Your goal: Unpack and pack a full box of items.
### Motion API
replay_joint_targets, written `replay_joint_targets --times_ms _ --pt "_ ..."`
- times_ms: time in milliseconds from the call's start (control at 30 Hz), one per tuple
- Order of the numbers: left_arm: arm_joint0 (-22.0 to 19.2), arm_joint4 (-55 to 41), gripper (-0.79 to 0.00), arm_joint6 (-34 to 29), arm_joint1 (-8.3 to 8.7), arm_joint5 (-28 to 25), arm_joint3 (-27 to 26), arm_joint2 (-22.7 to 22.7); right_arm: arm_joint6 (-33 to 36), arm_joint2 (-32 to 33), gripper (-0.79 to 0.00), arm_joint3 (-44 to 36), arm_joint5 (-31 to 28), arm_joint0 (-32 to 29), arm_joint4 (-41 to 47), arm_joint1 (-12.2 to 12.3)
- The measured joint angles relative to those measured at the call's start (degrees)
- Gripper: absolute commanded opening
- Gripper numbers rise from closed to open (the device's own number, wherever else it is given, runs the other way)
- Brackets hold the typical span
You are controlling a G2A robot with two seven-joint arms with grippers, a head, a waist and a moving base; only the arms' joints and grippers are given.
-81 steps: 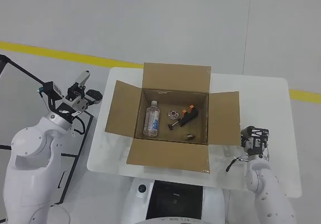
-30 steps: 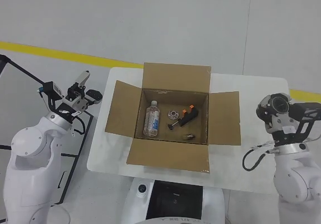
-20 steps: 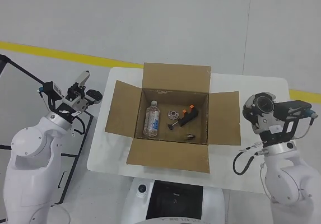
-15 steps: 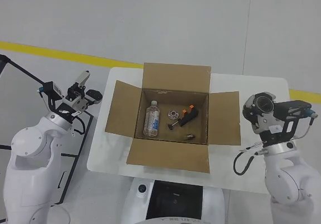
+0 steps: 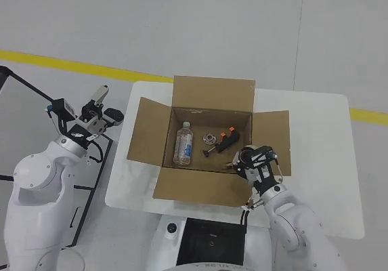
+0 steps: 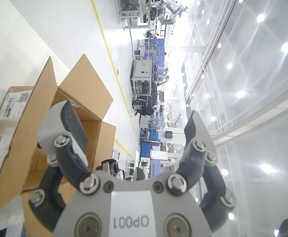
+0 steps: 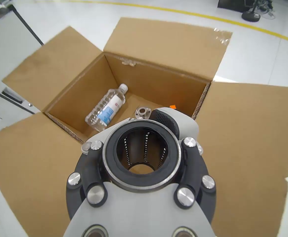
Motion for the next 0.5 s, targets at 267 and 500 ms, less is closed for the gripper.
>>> replay_joint_targets --times_ms 267,500 --pt "0.0 0.0 0.0 0.0 0.0 0.0 0.0 0.0 0.8 0.7 -0.785 0.8 1.2 1.4 -0.3 0.0" --pt "0.0 0.0 0.0 0.0 0.0 0.0 0.0 0.0 -6.8 -2.7 -0.785 4.5 -3.5 5.0 0.5 -0.2"
